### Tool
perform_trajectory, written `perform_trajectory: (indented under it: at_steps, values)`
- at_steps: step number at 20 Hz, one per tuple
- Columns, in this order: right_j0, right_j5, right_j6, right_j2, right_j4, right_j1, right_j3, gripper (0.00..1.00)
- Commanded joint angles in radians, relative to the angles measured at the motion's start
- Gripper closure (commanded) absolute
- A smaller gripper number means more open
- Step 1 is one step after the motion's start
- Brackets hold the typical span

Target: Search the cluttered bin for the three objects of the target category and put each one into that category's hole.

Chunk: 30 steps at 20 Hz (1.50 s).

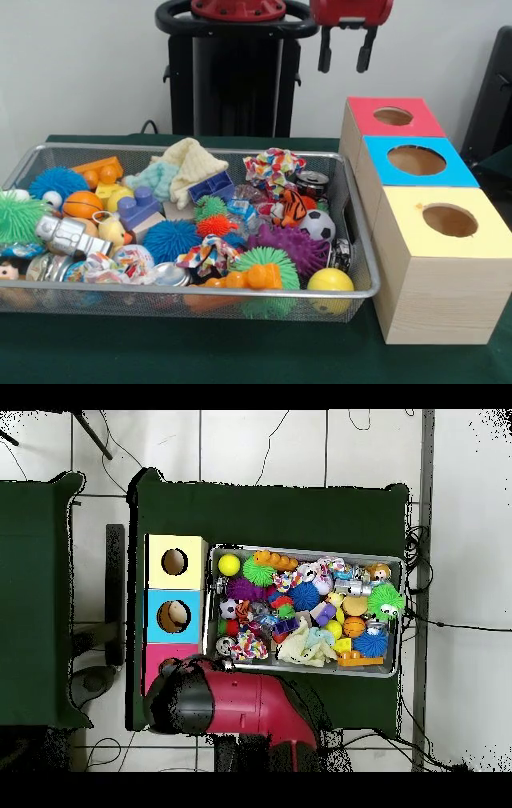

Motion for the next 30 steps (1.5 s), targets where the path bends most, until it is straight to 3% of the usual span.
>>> perform_trajectory:
  at_steps: [1, 7, 12, 17, 22, 30]
  values:
    - [-0.065, -0.094, 0.077, 0.060, -0.040, 0.140, -0.104, 0.00]
    - [-0.156, -0.196, 0.019, 0.095, -0.071, 0.219, -0.110, 0.00]
    - [-0.267, -0.252, -0.053, 0.172, -0.114, 0.278, -0.106, 0.00]
    - [-0.327, -0.359, -0.015, 0.195, -0.187, 0.340, -0.066, 0.00]
    - [-0.318, -0.450, 0.053, 0.163, -0.254, 0.389, -0.054, 0.00]
    - [-0.269, -0.583, 0.139, 0.109, -0.292, 0.454, -0.048, 0.00]
